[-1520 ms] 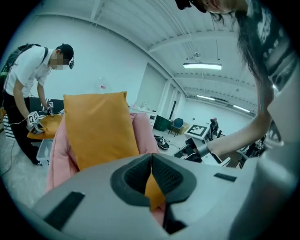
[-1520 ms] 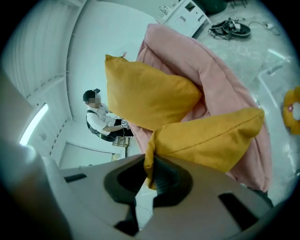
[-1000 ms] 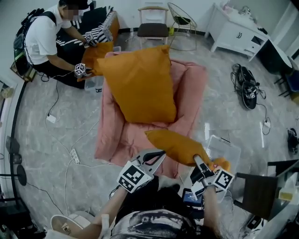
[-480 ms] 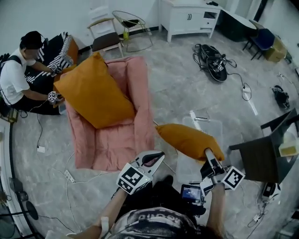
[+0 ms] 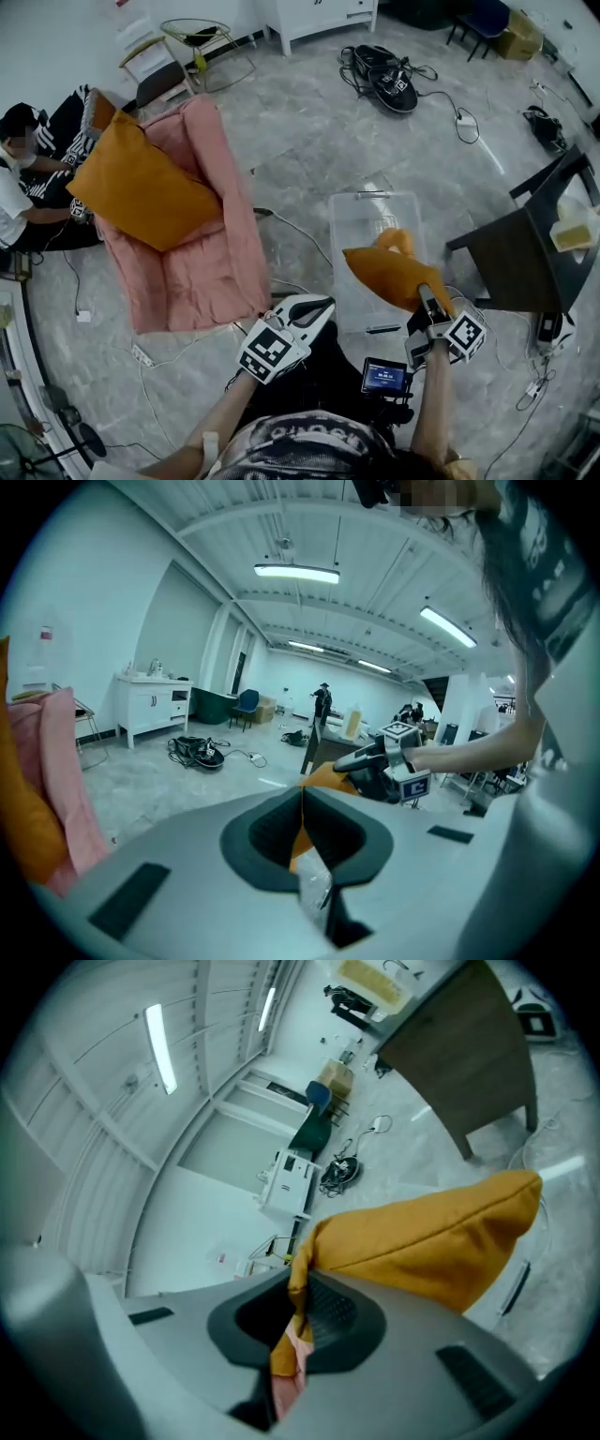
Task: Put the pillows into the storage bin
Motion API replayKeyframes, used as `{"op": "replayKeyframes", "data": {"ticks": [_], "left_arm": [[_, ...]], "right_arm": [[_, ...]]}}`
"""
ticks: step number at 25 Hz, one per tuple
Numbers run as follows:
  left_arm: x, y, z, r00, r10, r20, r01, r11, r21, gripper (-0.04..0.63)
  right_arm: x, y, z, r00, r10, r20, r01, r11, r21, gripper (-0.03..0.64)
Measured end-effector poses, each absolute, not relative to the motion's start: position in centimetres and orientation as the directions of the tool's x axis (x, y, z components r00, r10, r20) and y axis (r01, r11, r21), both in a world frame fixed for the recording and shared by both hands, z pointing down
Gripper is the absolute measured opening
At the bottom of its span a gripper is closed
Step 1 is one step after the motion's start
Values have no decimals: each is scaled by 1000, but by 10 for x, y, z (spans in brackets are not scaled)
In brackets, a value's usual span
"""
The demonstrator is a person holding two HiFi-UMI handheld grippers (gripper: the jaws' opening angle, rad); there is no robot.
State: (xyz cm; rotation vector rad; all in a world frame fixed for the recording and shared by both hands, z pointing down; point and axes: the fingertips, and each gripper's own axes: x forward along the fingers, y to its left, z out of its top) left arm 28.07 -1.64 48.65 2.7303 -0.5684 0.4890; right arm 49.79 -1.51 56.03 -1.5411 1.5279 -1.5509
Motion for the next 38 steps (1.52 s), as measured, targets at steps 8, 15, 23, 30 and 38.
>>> {"op": "replayKeyframes", "data": {"ticks": [8, 15, 23, 30, 38], "left_arm": [[307, -10, 499, 844, -288, 452, -419, -881, 220, 12], [310, -6, 507, 823, -312, 475, -461, -856, 237, 12], [262, -22, 494, 753, -451, 479, -596, -775, 207, 12], [160, -39, 465, 633, -622, 461, -743, -656, 135, 12], [1, -51, 468, 498, -751, 434, -860, -492, 135, 12]], "right_arm": [[512, 3, 659, -295, -791, 536, -420, -396, -816, 38], [483, -31, 637, -422, -790, 444, -524, -188, -831, 179], [409, -95, 588, -615, -692, 376, -587, 84, -805, 179], [288, -146, 555, -757, -543, 363, -590, 329, -738, 204], [119, -191, 529, -831, -430, 354, -543, 486, -685, 216]]}}
